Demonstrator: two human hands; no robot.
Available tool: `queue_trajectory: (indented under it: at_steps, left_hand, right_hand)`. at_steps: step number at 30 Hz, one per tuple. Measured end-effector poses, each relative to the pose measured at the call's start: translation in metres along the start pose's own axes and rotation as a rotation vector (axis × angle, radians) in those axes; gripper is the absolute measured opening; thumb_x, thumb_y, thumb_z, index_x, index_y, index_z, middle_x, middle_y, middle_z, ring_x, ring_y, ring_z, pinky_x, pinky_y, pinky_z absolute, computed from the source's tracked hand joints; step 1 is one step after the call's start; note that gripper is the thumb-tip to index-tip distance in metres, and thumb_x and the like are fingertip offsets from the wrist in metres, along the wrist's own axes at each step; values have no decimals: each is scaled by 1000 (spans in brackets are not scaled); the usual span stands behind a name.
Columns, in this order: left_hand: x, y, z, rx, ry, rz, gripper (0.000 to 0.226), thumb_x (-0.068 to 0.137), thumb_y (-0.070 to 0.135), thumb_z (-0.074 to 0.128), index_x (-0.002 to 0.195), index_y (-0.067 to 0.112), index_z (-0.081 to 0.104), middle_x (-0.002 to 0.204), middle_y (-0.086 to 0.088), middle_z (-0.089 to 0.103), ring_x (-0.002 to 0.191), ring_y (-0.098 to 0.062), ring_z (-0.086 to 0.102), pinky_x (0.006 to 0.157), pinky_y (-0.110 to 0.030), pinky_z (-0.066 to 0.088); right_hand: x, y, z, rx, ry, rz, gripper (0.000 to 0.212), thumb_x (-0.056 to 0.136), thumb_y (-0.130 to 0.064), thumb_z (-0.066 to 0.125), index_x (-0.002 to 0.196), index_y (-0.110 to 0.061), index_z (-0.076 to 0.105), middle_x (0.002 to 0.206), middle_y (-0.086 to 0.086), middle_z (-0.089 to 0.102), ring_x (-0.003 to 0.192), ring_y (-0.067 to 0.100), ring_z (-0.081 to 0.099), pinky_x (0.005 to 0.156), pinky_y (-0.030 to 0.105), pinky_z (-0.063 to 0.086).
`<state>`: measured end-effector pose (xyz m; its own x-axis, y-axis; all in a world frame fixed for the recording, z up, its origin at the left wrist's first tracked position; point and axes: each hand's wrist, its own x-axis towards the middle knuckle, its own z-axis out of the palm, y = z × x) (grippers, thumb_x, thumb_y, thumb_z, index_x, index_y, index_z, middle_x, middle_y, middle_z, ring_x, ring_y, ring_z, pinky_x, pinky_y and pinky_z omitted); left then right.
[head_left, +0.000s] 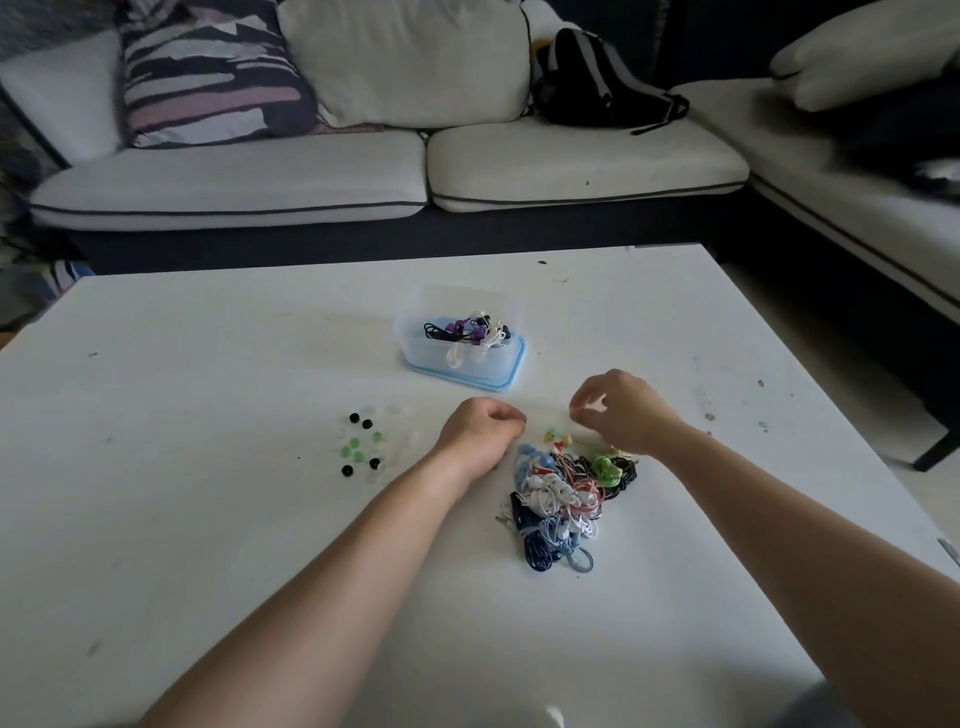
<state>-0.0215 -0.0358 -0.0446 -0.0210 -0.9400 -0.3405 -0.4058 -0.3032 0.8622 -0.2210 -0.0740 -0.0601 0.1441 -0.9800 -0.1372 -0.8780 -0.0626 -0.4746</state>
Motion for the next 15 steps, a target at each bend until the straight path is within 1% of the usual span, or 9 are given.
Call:
queue_trajectory:
  at_steps: [2, 4, 6, 7, 9, 11, 13, 15]
  left_hand:
    - [0, 2, -2, -25, 26, 3, 13, 91, 18, 61, 100, 18, 70, 80, 4, 64, 73, -18, 59, 68, -28, 51]
    - [-1, 3, -5, -49, 36, 5, 12, 91, 18, 61, 99, 18, 70, 82, 3, 65, 74, -18, 58, 67, -28, 50]
    - [-1, 5, -9, -73, 41, 20, 12, 90, 17, 62, 99, 20, 70, 89, 3, 66, 77, -15, 59, 71, -29, 51]
    - [-2, 7, -12, -75, 45, 37, 14, 90, 16, 63, 101, 21, 69, 94, 5, 67, 81, -14, 60, 76, -29, 51]
    - [-3, 10, -16, -56, 46, 83, 22, 88, 15, 65, 108, 24, 68, 105, 7, 67, 94, -12, 61, 88, -30, 50]
    - [-6, 14, -20, -42, 23, 119, 31, 86, 14, 67, 114, 29, 66, 114, 8, 65, 103, -12, 61, 93, -31, 48]
    - [-10, 18, -24, -119, -28, 113, 36, 87, 9, 62, 115, 31, 65, 118, 4, 65, 107, -14, 62, 93, -35, 50]
    - [-15, 22, -29, -287, -113, 66, 40, 90, 1, 54, 119, 27, 64, 121, -4, 67, 101, -20, 64, 90, -38, 53]
  right_hand:
    - [-1, -5, -10, 215, 44, 22, 8, 94, -24, 65, 94, -21, 72, 96, -7, 70, 89, 12, 62, 74, 24, 44]
    - [-4, -12, -17, 394, 53, 33, 10, 95, -20, 63, 93, -16, 73, 92, -6, 74, 85, 12, 67, 72, 23, 46]
    - [-8, -21, -22, 558, 34, 33, 13, 97, -20, 61, 95, -13, 72, 91, -3, 77, 87, 15, 71, 78, 30, 53]
    - [-10, -26, -24, 633, 24, 32, 14, 98, -21, 60, 97, -12, 71, 91, -2, 77, 88, 17, 72, 82, 35, 54]
    - [-12, -37, -29, 757, 19, 17, 15, 99, -23, 60, 100, -12, 70, 92, 2, 78, 87, 19, 74, 85, 38, 56]
    - [-16, -51, -33, 868, 24, 6, 15, 99, -22, 60, 99, -11, 70, 92, 7, 77, 84, 23, 73, 84, 39, 57]
    - [-21, -67, -35, 995, 8, 6, 15, 98, -20, 62, 98, -8, 69, 92, 12, 76, 80, 26, 71, 80, 38, 59]
    - [-28, -81, -37, 1074, -8, 11, 14, 97, -19, 63, 97, -6, 69, 89, 13, 75, 77, 27, 69, 74, 38, 57]
